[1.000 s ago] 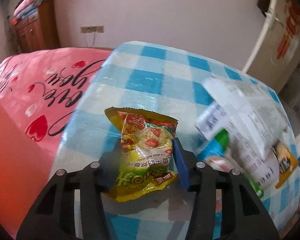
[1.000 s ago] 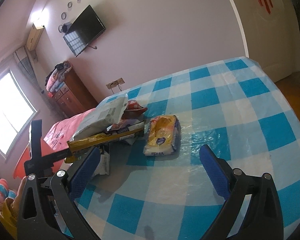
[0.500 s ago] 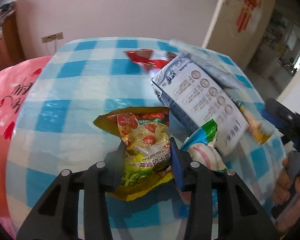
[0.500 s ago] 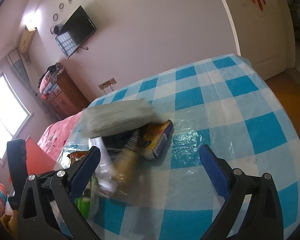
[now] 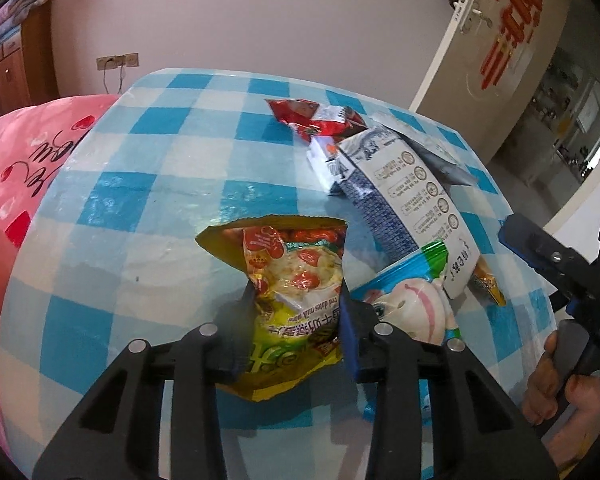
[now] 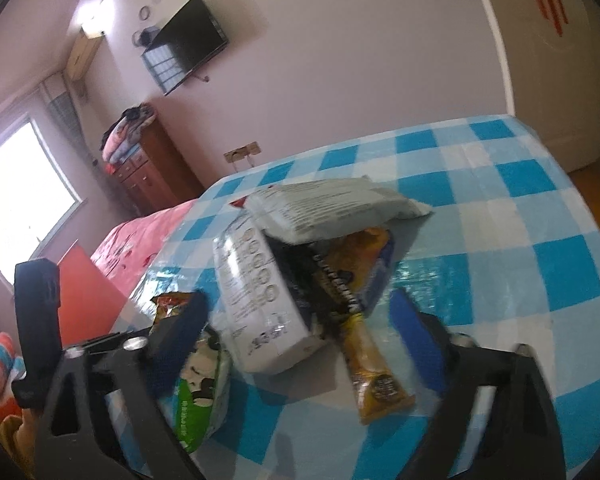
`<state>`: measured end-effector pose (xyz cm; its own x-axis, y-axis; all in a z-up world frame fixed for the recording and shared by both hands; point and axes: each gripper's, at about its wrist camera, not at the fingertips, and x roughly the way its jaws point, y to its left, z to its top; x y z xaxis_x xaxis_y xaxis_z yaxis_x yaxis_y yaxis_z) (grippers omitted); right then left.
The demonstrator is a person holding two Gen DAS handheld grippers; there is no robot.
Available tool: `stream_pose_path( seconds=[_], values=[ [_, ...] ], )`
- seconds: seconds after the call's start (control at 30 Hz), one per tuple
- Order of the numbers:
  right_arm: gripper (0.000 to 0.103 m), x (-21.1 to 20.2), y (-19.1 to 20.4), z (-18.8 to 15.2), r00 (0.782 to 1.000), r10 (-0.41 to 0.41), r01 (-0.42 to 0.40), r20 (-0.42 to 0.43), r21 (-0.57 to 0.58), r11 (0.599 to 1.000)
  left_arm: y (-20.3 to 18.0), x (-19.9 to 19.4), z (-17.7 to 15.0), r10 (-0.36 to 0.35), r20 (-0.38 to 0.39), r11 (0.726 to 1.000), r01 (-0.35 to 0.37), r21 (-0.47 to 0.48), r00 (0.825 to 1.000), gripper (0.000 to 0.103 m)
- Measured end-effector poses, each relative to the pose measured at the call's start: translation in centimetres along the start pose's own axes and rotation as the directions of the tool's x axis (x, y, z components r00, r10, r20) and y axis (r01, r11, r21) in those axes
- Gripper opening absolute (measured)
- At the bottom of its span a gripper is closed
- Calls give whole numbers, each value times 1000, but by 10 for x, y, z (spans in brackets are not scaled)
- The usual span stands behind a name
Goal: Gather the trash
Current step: 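Grasp the yellow snack bag with left tool while right tool approaches the green packet, then grasp the green-and-white snack packet with the right tool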
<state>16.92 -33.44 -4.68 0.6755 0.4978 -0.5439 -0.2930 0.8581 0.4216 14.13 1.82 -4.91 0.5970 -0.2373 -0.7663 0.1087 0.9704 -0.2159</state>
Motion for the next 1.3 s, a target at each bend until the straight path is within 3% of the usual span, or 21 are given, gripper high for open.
stream_pose_path(
  seconds=[0.2, 0.43, 0.63, 0.87, 1.3],
  values=[
    [72, 10, 21, -5, 1000, -6, 4, -30, -77, 997, 10, -10, -5, 8, 18, 1000, -8, -12, 1000, 37],
    [59, 30, 34, -11, 994, -89, 77, -67, -167, 983, 21, -19, -13, 3, 27, 1000, -2, -19, 1000, 36],
    [59, 33, 35, -13, 990, -114, 98, -85, -172, 980, 32, -26, -19, 8, 30, 1000, -7, -22, 1000, 36],
    [61, 9, 30, -17, 994, 53, -53, -91, 8, 999, 41, -33, -29, -9, 31, 1000, 10, -19, 999, 36],
    [59, 8, 63, -61, 976, 92, -91, -196, 13, 996, 52, -48, -46, -55, 46, 998, 56, -7, 997, 36]
  ],
)
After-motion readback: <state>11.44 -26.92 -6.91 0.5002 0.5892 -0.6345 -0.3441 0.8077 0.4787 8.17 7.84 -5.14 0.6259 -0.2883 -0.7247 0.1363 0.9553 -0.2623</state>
